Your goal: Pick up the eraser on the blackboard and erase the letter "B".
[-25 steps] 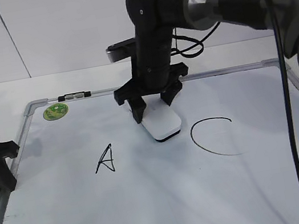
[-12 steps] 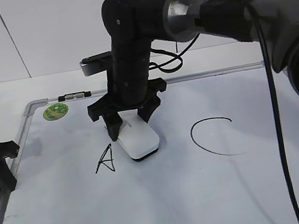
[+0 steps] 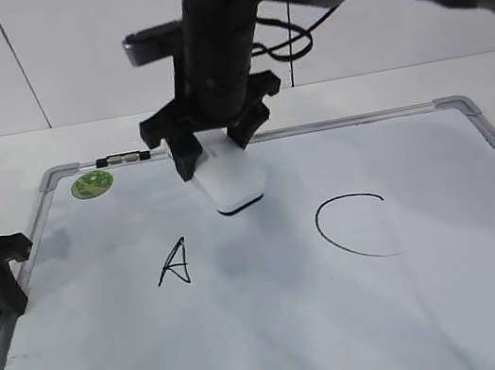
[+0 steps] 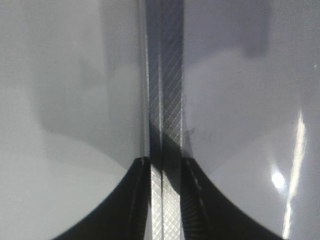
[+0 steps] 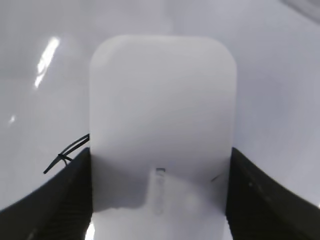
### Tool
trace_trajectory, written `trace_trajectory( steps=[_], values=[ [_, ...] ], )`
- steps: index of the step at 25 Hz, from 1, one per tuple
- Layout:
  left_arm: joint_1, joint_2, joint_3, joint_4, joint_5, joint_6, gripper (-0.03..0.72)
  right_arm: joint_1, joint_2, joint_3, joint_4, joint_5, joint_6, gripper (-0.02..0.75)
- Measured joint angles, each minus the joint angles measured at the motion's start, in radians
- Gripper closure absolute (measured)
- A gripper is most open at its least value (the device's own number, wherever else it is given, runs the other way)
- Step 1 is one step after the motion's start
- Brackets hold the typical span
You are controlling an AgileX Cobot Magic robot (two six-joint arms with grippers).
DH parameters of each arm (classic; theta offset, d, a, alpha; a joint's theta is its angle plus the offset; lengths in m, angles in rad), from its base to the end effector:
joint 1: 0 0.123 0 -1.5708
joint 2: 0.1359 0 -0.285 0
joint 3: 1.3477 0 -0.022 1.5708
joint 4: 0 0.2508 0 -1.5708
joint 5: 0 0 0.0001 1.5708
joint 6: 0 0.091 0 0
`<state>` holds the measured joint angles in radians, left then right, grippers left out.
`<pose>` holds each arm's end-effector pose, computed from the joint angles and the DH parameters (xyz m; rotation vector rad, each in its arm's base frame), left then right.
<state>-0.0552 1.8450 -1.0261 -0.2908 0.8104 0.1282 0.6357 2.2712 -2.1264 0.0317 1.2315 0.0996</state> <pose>0.3178 -0.0365 0.1443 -0.0228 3.0879 -0.3287 0.3914 0.2922 0.2341 -0.7550 2.7833 0.1892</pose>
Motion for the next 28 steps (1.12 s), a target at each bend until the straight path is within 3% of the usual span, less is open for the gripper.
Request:
trace_trajectory(
  steps=[12, 28],
  values=[
    [-0.002, 0.000, 0.000, 0.010, -0.002, -0.004, 0.545, -0.011, -0.293, 0.043, -0.161, 0.008, 0.078, 0.200],
    [-0.002, 0.000, 0.000, 0.012, -0.003, -0.004, 0.545, -0.311, -0.630, 0.636, -0.237, 0.019, 0.114, 0.200]
  ],
)
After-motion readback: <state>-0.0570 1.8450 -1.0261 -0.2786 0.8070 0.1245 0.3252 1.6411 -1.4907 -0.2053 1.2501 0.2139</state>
